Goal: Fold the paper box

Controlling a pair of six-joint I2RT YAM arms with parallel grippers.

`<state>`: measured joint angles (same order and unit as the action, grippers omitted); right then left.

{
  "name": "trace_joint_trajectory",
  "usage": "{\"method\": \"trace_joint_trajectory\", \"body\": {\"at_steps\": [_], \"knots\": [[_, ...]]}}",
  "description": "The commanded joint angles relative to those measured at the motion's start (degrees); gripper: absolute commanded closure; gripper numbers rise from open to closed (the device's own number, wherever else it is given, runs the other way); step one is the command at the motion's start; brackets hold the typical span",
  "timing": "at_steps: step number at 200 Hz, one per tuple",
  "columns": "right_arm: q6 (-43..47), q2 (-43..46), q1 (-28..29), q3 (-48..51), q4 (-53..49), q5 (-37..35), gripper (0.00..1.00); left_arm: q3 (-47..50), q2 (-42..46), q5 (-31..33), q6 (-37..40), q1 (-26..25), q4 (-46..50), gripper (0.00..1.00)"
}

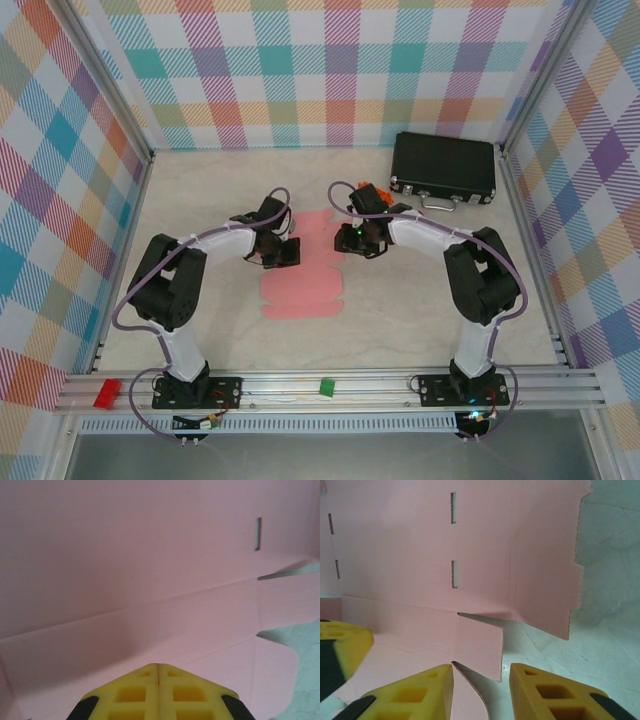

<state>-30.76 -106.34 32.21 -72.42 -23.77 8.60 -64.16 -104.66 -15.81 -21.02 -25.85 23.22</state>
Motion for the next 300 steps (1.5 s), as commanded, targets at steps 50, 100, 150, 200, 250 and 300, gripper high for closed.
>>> {"method": "trace_joint_trajectory", "body": {"at_steps": [50,100,150,200,250,300], "knots": [[-0.87,-4.64,-0.04,-1.67,0.05,0.8,0.6,-1.17,-3.27,2.37,-1.14,-0.52,0.39,1.0],[-0.53,-6.54,-0.04,-2.6,1.48,2.94,0.6,-0.55,-3.17,2.5,-0.98,-0.51,0.46,1.0],[0.26,-6.21,-0.03,-2.37,3.97,7.79,0.64,-0.35,-3.26,2.55,-0.88,-0.48,0.57,1.0],[1.82,-4.93,-0.04,-1.01,7.46,13.35,0.65,-0.45,-3.79,2.45,-0.75,-0.52,0.6,1.0],[2.14,-7.31,0.34,-3.48,8.44,18.57,0.65,-0.53,-4.08,2.41,-0.61,-0.53,0.69,1.0],[1.08,-9.97,0.84,-5.64,8.84,20.09,0.65,-0.53,-4.2,2.52,-0.61,-0.55,0.64,1.0]]}}
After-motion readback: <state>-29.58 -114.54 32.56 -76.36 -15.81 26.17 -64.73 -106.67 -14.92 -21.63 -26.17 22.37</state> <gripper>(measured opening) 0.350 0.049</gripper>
